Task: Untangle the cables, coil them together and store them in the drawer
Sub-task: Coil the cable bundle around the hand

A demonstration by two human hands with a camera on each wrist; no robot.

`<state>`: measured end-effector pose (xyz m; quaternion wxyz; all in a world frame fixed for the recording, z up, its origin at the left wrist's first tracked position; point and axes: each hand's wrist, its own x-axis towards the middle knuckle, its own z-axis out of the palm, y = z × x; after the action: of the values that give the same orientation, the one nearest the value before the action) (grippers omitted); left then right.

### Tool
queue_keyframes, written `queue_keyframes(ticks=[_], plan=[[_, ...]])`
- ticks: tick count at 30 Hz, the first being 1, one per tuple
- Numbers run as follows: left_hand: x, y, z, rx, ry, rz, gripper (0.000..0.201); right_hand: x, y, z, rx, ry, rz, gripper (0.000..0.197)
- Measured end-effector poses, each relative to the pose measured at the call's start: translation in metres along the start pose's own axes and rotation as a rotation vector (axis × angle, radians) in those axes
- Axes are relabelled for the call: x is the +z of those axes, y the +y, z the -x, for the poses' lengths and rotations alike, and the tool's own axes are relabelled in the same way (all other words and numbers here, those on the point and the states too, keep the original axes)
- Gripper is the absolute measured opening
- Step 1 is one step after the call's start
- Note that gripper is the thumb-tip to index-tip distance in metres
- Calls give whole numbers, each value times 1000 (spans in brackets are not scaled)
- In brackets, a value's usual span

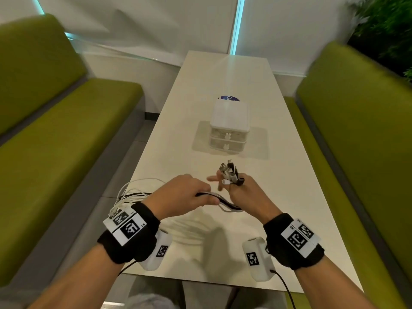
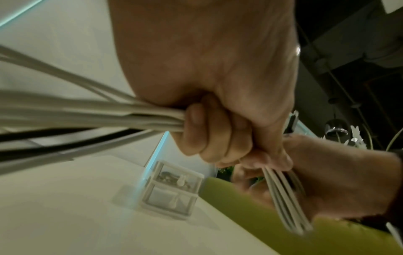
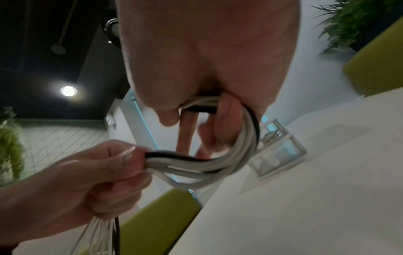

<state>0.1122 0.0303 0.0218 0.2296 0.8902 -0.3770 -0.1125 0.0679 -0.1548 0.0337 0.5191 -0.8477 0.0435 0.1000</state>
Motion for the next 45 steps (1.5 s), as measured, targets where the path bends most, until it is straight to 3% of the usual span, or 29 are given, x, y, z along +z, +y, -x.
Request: queue_keyframes(ticks=[2, 6, 9, 12, 17, 26, 34, 39, 45], plan=[[-5, 6, -3, 16, 7, -4, 32, 1, -5, 1, -6, -108, 33, 29], [-14, 10, -5, 17, 34, 18, 31, 0, -15, 7, -24, -219, 96, 66], [-13, 11, -7, -28, 33, -28, 23, 2, -13, 9, -21, -263, 74, 77], [-10, 11, -8, -91, 27, -84, 27, 7, -13, 12, -19, -286, 42, 67], [-9, 14, -5, -80, 29, -69, 28, 9, -11, 10, -52, -288, 30, 62], [-12, 12, -6, -4, 210, -36, 20, 6, -9, 2, -115, -294, 49, 61], [-7, 7, -6, 6, 214, 79, 50, 8, -2, 3, -67, -316, -31, 59], [-9, 8, -4, 11, 157, 130, 51, 7, 1, 6, 69, -516, -293, 46], [-16, 0, -5, 31, 58, 255, 71, 1, -5, 1, 159, -691, -272, 36]])
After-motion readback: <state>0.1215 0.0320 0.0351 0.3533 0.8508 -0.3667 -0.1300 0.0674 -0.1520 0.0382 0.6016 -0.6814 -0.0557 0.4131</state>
